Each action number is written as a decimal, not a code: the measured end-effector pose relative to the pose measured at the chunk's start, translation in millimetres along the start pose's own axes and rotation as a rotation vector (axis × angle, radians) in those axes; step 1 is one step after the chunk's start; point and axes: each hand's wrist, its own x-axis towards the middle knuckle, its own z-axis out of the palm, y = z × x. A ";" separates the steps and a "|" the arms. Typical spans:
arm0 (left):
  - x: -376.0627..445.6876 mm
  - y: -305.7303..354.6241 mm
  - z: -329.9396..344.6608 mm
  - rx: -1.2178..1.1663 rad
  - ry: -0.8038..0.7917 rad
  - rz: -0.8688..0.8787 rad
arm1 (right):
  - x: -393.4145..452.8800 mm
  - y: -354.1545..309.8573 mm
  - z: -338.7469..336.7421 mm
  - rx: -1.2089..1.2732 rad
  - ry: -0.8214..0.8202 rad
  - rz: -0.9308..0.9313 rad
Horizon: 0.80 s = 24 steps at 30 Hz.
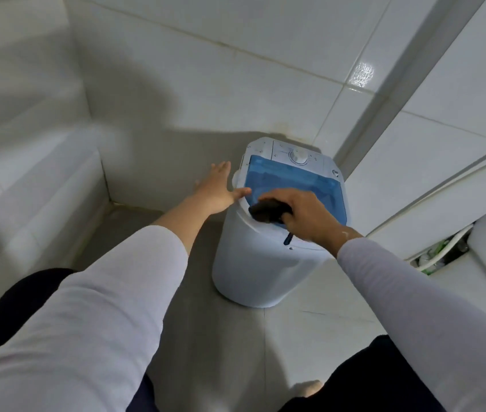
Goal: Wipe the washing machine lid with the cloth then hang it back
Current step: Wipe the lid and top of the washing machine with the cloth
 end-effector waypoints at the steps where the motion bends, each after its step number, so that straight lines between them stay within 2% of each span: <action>1: -4.8 -7.2 0.2 -0.017 -0.004 -0.011 | 2.4 4.6 -10.5 0.026 0.017 0.009; 5: -22.9 -26.6 8.1 0.014 -0.099 -0.004 | 15.1 16.3 -34.8 -0.113 -0.074 -0.099; 14: -22.7 -19.1 36.0 0.065 -0.146 0.013 | 31.7 19.4 -14.7 -0.335 -0.178 -0.603; 24: -22.5 -22.4 37.5 0.036 -0.203 -0.029 | 50.9 17.5 -2.8 -0.398 -0.157 -0.699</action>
